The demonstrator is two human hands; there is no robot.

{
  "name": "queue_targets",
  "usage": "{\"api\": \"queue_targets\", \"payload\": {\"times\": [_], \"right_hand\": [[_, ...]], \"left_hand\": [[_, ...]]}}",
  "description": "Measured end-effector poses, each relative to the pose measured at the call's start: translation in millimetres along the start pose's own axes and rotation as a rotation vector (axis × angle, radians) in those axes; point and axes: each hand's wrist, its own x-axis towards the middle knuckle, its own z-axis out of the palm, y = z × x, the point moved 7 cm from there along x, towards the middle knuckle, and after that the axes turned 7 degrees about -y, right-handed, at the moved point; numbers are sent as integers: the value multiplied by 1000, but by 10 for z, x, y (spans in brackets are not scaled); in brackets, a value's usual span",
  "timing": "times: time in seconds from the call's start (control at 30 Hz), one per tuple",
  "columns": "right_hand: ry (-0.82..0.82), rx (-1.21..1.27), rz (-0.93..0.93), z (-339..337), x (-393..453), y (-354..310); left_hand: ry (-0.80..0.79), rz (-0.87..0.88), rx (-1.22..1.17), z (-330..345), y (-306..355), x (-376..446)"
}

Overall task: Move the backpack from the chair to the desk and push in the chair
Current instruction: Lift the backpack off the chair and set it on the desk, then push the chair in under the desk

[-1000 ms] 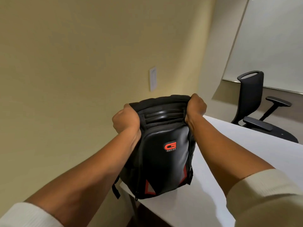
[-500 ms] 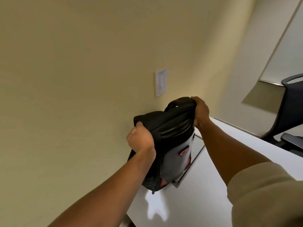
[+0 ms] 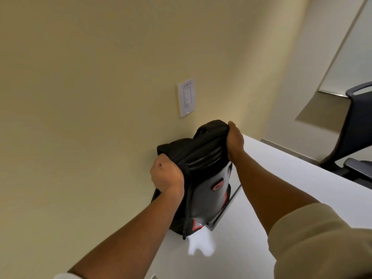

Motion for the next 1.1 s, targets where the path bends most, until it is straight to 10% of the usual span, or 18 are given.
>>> {"api": "queue_targets", "payload": {"times": [0.5, 1.1], "right_hand": [[-96, -504, -148, 19, -1323, 137], [119, -1099, -308, -587, -3532, 417]], "left_hand": [[-333, 152, 554, -351, 199, -231], [-821, 726, 869, -1080, 361, -1715]]}}
